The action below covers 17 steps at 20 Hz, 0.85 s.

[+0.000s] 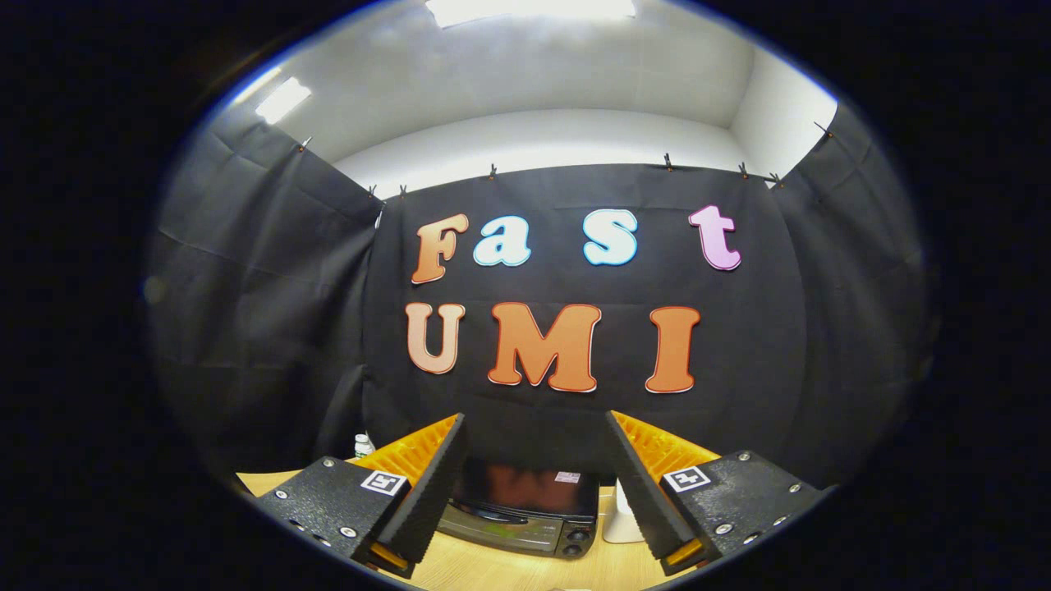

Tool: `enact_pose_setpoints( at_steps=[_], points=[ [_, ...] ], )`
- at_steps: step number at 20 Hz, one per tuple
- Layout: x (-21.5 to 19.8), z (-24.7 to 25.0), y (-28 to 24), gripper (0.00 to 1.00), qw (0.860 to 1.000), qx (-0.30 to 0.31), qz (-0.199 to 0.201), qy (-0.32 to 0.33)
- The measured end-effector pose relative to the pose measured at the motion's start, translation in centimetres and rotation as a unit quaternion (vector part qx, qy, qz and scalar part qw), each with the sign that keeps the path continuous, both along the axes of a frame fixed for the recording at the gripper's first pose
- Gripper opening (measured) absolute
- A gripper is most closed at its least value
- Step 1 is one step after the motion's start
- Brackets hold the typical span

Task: Open the toaster oven, put the food inside, and close the toaster oven door.

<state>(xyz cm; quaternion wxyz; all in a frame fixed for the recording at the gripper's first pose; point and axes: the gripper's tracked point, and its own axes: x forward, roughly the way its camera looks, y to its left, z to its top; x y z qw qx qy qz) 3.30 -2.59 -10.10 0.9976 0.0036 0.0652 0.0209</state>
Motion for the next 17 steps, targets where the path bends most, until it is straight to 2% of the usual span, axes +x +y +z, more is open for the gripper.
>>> enact_pose_setpoints(
  at_steps=[8,17],
  points=[
    [-1.2,3.6,-1.5,0.98,1.000,0.007,-0.002,-0.025],
    [-1.5,4.2,-1.9,0.98,1.000,0.001,0.001,-0.029]
  ],
)
